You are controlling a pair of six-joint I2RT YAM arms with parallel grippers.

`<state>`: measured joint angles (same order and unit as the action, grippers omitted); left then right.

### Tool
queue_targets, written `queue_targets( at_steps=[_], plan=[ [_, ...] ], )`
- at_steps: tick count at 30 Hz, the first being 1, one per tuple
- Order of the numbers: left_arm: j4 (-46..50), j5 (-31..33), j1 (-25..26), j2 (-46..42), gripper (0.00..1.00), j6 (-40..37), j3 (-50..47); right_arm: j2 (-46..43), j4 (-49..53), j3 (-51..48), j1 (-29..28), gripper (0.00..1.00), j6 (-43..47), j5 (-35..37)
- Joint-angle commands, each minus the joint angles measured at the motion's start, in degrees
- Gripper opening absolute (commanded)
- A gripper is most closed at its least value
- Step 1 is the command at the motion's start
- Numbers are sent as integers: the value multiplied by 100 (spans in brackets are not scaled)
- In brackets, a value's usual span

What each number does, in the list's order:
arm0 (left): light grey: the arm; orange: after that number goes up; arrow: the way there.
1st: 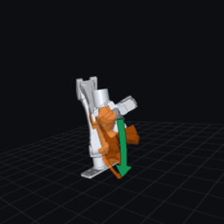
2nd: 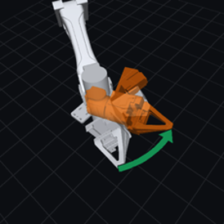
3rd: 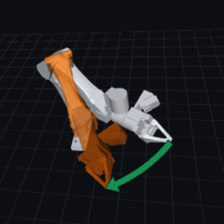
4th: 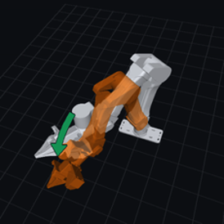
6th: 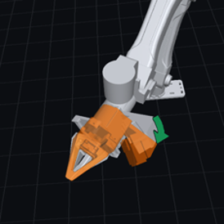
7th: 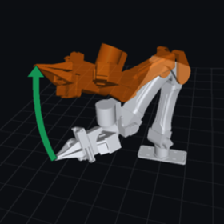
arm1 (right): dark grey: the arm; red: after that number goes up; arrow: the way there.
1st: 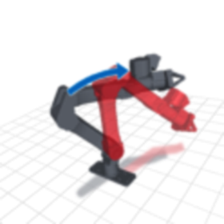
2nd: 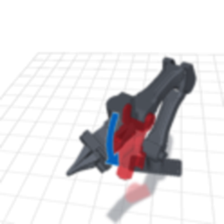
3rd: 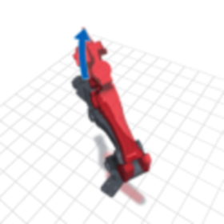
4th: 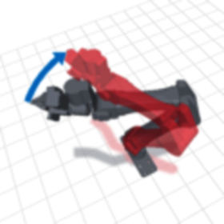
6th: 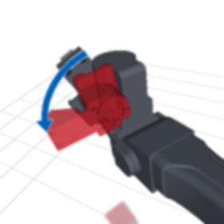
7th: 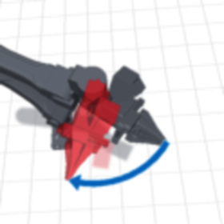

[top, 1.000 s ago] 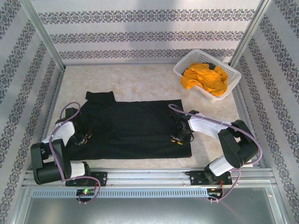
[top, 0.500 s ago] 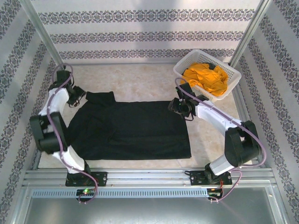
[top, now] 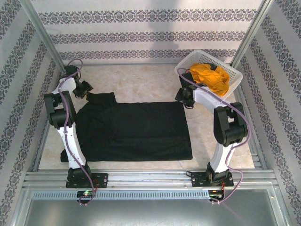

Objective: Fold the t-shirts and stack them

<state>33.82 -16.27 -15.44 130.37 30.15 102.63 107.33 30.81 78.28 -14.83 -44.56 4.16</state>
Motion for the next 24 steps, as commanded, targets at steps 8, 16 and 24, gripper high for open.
queue_targets(
  at_steps=[8, 16, 24],
  plan=[
    [16, -323, 159, 191, 39, -267, 61, 1217, 731, 1761, 875, 45, 151, 570],
    [217, -308, 266, 360, 31, -438, 279, 1417, 918, 2385, 1093, 45, 436, 241],
    [246, -126, 441, 132, 0, -628, 203, 561, 973, 1519, 723, 47, -59, 162]
  ],
)
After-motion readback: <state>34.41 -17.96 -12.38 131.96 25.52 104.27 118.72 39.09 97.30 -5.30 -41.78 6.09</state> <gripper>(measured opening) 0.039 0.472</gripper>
